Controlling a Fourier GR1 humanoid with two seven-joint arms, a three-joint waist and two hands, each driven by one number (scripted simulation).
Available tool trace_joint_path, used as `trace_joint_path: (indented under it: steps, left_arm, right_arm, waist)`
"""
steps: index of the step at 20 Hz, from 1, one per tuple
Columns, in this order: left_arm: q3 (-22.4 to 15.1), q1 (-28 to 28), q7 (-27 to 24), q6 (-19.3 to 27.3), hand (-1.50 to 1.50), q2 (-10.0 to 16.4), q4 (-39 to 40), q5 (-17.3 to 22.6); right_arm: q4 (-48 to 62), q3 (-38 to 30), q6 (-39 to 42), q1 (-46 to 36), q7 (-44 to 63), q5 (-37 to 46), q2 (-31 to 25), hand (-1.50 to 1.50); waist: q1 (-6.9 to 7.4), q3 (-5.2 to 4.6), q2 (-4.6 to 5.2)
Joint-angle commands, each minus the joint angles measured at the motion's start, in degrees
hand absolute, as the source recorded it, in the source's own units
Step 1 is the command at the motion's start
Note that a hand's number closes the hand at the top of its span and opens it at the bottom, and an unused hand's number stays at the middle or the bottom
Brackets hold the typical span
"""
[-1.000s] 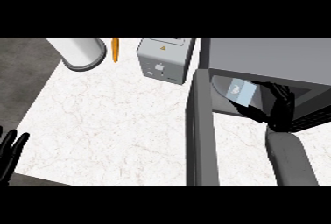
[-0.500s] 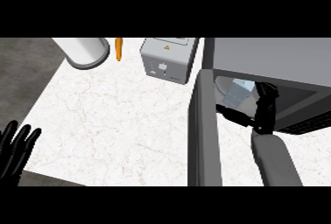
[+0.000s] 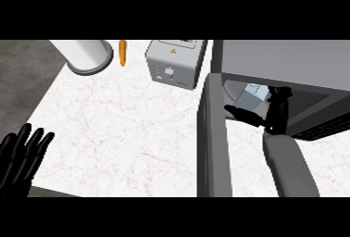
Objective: Pick up the milk, place it into the microwave and close the microwave
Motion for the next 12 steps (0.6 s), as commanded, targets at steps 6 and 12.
trace_joint_path:
  steps: [6, 12]
  left_arm:
    - [-2.86, -1.23, 0.47, 1.38, -1.5, -1.66, -0.86, -2.64]
    - [-3.23, -1.15, 0.58, 2.16, -1.5, -2.35, 0.79, -3.88]
  right_arm:
    - [11.57, -2.12, 3.95, -8.93, 14.29, -0.1, -3.12, -1.5]
    - [14.42, -1.85, 6.26, -10.89, 15.36, -1.2, -2.37, -1.5]
  waist:
    - [0.2, 0.36, 2.04]
    - [-1.54, 0.29, 1.51]
